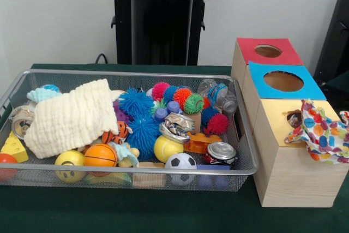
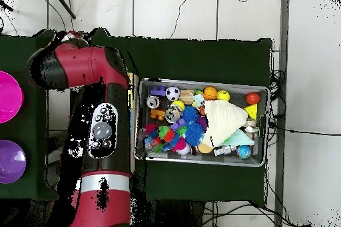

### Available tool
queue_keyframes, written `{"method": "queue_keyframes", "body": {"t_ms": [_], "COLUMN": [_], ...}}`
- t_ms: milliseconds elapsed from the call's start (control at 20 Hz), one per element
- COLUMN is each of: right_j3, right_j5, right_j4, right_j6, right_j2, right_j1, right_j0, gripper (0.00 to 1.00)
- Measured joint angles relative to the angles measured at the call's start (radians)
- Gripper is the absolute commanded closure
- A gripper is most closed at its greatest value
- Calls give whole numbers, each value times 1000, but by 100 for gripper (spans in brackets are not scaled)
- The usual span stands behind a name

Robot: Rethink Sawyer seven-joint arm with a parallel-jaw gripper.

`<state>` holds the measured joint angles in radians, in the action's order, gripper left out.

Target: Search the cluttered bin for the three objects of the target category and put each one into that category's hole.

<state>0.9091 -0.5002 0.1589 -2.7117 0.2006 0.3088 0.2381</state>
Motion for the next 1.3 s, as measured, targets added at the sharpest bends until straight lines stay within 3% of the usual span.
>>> {"method": "queue_keyframes", "body": {"t_ms": [700, 1300], "right_j3": [0, -11], "right_j5": [34, 40], "right_j4": [-112, -178], "right_j6": [0, 0], "right_j2": [-122, -193], "right_j1": [-85, -100], "right_j0": [-47, -76], "gripper": [0, 0]}}
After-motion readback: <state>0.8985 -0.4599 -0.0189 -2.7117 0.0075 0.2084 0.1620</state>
